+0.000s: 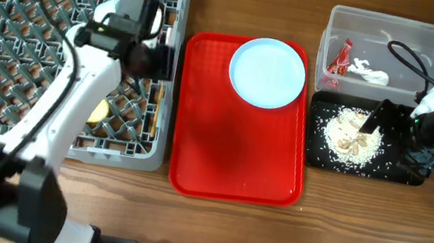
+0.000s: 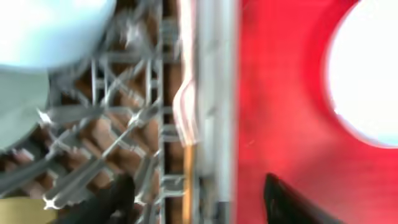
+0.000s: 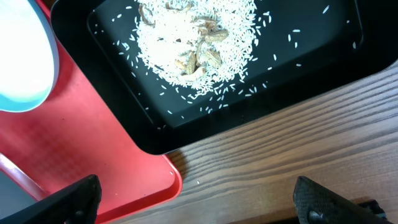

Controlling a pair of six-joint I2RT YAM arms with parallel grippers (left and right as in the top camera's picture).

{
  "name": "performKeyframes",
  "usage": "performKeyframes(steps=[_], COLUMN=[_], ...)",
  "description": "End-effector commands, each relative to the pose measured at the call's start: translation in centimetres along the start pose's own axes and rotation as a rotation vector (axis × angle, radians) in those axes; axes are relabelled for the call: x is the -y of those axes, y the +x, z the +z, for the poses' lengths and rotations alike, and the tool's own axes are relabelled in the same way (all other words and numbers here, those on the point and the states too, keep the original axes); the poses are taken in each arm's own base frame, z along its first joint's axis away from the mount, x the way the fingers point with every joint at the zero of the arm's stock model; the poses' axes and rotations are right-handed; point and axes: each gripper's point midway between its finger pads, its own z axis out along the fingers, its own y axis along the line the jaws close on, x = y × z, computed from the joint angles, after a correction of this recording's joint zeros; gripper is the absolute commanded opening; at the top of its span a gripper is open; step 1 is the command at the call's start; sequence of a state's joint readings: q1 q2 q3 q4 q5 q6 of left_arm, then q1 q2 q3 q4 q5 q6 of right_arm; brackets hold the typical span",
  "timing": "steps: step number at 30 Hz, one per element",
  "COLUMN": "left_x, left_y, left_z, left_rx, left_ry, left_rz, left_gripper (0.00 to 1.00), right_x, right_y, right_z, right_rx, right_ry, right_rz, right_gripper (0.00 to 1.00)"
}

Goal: Sort waste into correct bins and load items into the dishwasher rack
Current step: 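Grasp the white plate edge on the red tray with the left gripper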

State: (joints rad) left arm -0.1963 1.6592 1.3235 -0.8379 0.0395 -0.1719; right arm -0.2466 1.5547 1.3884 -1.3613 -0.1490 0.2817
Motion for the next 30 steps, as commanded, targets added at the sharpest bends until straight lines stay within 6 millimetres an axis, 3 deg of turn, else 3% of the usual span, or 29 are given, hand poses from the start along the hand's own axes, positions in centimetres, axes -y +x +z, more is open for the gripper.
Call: performKeyframes(steps=[1,4,6,9,13,18,23,30], left_x=[6.2,10.3,15.2,20.5,24.0,24.9,23.0,19.7], left_y=[-4.5,-5.1,-4.9,-3.1,0.8,5.9,6.7,9.4], left_z=[-6.3,-6.7,-5.8,-2.6,4.0,10.3,12.3,12.7], left_rx=[0.232,0.293,0.324,0.299,0.189,0.064,0.03,-0.12], left_ry=[0.208,0.283,0.352,0.409,0.412,0.365,0.261,0.156], left_rz=[0.083,0.168,0.258,0.348,0.45,0.655,0.699,0.727], left_gripper=[0.75,0.79,0.81,0.81,0.84,0.84,0.8,0.38], right_x=[-0.3,-0.3,-0.3,-0.3,-0.3,-0.3,-0.3,-0.3], right_y=[-0.2,-0.2,-0.2,-0.2,-0.2,-0.2,-0.2,-0.2], right_z=[-0.4,-0.4,-0.4,-0.4,-0.4,-0.4,-0.4,-0.4], right_rx=[0.012,0.012,0.012,0.011,0.011,0.012,0.011,0.012], right_ry=[-0.012,-0.012,-0.012,-0.011,-0.011,-0.012,-0.011,-0.012], right_rz=[-0.022,-0.022,-0.022,-0.023,-0.023,-0.023,-0.023,-0.023], right_gripper=[1.0,1.0,1.0,1.0,1.0,1.0,1.0,1.0])
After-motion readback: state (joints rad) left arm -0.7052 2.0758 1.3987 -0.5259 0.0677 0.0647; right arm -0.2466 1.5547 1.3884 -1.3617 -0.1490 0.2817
